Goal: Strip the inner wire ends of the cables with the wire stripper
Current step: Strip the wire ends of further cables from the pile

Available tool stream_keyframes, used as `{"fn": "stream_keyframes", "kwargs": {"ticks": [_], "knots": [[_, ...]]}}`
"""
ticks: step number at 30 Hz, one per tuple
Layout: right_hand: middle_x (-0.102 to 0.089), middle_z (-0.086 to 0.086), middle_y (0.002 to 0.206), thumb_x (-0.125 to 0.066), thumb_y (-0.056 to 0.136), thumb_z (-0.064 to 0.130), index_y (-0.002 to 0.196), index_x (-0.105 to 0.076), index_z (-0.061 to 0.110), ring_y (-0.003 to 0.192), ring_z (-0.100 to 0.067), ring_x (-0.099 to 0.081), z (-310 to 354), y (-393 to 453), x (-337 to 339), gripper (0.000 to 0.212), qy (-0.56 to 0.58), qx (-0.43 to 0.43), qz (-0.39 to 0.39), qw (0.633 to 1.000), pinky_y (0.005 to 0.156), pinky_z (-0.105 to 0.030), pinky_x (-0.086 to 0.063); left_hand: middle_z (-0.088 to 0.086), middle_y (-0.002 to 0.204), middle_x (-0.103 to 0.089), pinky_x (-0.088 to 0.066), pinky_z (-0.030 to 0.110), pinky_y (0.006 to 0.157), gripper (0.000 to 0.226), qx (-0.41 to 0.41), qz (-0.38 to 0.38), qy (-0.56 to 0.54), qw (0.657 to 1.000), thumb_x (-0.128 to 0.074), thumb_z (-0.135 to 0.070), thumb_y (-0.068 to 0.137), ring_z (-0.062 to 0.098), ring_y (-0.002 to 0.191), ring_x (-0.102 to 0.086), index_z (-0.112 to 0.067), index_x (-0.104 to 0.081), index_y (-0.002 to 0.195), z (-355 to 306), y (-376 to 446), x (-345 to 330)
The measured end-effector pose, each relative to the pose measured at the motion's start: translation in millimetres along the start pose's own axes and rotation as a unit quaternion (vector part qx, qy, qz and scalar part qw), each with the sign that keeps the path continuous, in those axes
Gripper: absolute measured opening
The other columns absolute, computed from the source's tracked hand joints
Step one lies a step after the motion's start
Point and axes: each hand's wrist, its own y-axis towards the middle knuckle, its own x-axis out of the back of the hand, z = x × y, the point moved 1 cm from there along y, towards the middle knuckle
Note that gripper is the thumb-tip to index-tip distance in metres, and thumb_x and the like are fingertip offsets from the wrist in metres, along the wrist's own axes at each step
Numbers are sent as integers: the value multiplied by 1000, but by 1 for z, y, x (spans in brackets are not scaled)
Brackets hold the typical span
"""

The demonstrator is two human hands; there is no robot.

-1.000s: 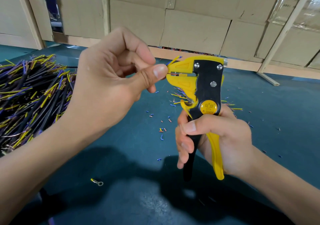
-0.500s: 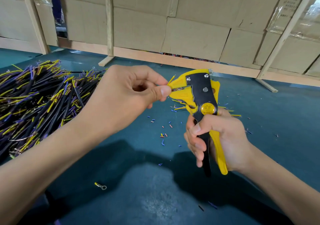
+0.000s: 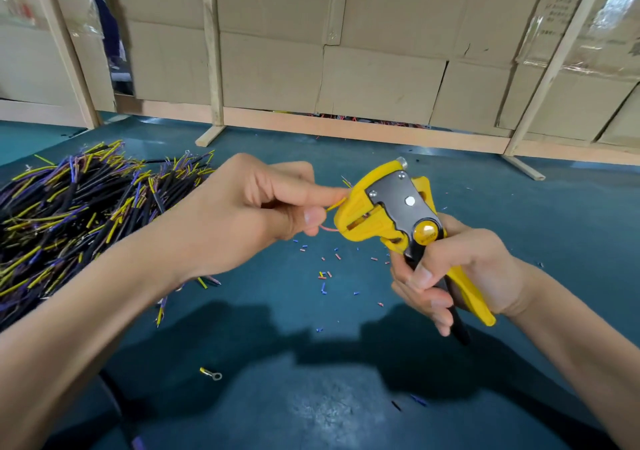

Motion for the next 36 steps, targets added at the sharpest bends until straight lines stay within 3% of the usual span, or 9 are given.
{"fn": "stream_keyframes", "kwargs": {"ticks": [4,7,14,19,22,24,27,32,36], "knots": [[-44,-9,45,-61,58,13,56,-53,2,37,-25,-44,3,-4,12,13,11,0,14,1000,42,-30,-49,-8,72,-54,-31,13,52,50,16,17,1,1000,-59,-9,89,14,58,-39,-44,-65,125,6,1,-3],[-45,-11,48,-61,62,12,61,-55,1,40,-27,-48,-1,-3,24,12,35,22,-7,999,46,-34,-53,-6,73,-63,-33,21,45,44,55,-40,-35,997,-65,-24,88,12,51,-37,-27,-63,132,15,4,-9],[-45,-11,55,-54,75,10,70,-57,6,47,-29,-50,-5,-5,52,8,106,82,-167,977,51,-41,-54,-10,80,-71,-44,16,68,9,73,-89,223,968,-70,-29,93,4,71,-59,-25,-76,87,36,35,-17],[-46,-6,55,-53,78,15,66,-58,12,48,-26,-51,-7,-2,57,14,148,112,-234,954,52,-38,-53,9,96,-64,-42,26,90,26,0,-1,351,937,-55,-15,100,26,96,-60,-16,-72,121,50,110,-56],[-47,-11,55,-58,77,11,64,-60,10,47,-28,-51,-13,0,60,13,130,139,-295,936,52,-41,-53,12,149,-44,-28,34,115,50,2,141,458,877,-46,-23,105,31,138,-39,-16,-38,153,59,135,-80],[-50,-13,55,-61,79,8,65,-61,8,47,-29,-52,-18,0,62,13,61,149,-354,921,54,-43,-54,5,163,-25,-24,44,119,62,29,160,523,837,-45,-35,105,31,148,-23,-20,-20,159,64,132,-68],[-54,-12,57,-63,77,12,67,-57,-2,50,-29,-56,-22,1,61,19,-57,147,-421,893,58,-56,-55,5,154,-33,-33,48,113,66,114,105,579,801,-50,-49,99,31,141,-28,-27,-25,156,66,99,-16],[-61,-5,57,-61,79,22,69,-60,4,53,-25,-60,-22,6,54,20,-168,141,-476,852,64,-54,-57,14,133,-46,-44,42,94,71,388,60,670,630,-64,-70,81,36,127,-41,-15,-51,124,51,32,68],[-64,-6,64,-56,82,42,75,-59,16,64,-26,-60,-29,8,52,27,-352,104,-498,786,65,-35,-53,14,97,-57,-50,34,82,32,407,76,662,625,-65,-40,87,36,104,-60,-12,-64,105,49,11,75]]}}
